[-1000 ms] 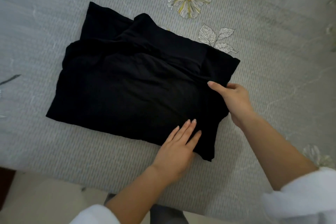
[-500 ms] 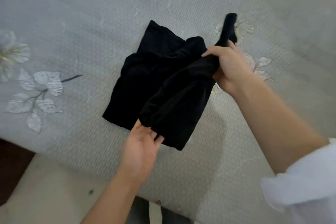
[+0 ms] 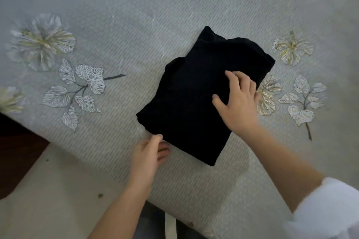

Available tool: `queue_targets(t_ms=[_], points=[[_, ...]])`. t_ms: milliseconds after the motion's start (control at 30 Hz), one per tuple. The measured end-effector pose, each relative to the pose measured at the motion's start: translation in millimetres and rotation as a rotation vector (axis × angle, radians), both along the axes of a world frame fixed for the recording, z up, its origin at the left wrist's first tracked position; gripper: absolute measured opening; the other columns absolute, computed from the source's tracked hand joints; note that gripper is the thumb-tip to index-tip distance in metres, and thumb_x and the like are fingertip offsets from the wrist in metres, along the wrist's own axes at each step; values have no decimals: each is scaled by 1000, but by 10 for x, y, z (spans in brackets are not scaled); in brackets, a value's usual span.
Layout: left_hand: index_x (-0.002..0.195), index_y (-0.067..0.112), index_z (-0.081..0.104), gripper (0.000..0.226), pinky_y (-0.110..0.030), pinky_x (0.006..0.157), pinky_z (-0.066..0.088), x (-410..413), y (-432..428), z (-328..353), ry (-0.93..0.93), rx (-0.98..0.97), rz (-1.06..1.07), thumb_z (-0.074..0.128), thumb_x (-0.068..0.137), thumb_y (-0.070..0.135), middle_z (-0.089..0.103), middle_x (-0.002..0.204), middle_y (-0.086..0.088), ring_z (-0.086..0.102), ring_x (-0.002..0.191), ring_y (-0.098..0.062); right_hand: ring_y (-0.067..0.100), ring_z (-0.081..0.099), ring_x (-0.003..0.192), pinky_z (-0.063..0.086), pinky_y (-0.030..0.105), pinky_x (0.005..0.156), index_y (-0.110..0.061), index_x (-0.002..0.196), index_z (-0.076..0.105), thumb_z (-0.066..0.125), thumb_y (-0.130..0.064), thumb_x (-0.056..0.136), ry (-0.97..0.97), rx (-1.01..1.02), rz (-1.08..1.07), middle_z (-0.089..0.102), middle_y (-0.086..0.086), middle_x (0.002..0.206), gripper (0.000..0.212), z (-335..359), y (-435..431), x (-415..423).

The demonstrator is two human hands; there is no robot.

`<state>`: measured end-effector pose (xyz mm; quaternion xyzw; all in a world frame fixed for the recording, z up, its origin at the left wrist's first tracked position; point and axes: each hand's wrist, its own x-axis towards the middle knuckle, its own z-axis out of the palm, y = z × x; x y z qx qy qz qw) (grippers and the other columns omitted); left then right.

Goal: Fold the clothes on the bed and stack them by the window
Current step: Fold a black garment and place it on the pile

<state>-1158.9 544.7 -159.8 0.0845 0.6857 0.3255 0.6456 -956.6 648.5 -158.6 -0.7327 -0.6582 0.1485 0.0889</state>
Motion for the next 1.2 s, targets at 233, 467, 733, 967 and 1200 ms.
queue_targets(t_ms=[233,467,733,967,1200], points=[[107,29,62,17,-30,91,51,317,105,55,-65,7,-83,62,90,31,70,107,8,65,100,-10,6,49,86,39,30,84,-9,122,47,70,-27,83,679,-119,-855,50,4,111,49,-108,-92,174],[95,33,52,6,-9,63,42,62,148,89,280,191,63,47,98,32,59,95,15,57,73,16,23,64,48,51,25,44,5,87,62,59,-18,90,603,-861,-631,68,17,62,24,166,-254,294],[132,5,40,46,-36,100,35,-524,131,-4,882,285,-205,49,92,27,48,129,-13,43,122,-29,6,58,69,46,24,66,-18,81,61,55,-24,91,344,-287,-70,66,-5,75,13,345,-626,-220],[153,23,13,57,-50,118,0,-261,267,-300,1139,343,-800,24,101,44,-5,160,-8,-12,147,-23,21,-7,148,-10,47,117,-35,152,5,19,-51,99,-235,-240,322,3,-2,162,57,-201,-206,-363],[153,26,8,59,-51,117,3,-332,234,-464,1112,362,-829,21,100,48,-8,160,-9,-18,145,-22,17,-2,147,1,56,114,-45,148,16,28,-54,97,-102,-216,77,3,-6,161,53,-359,-92,-82]])
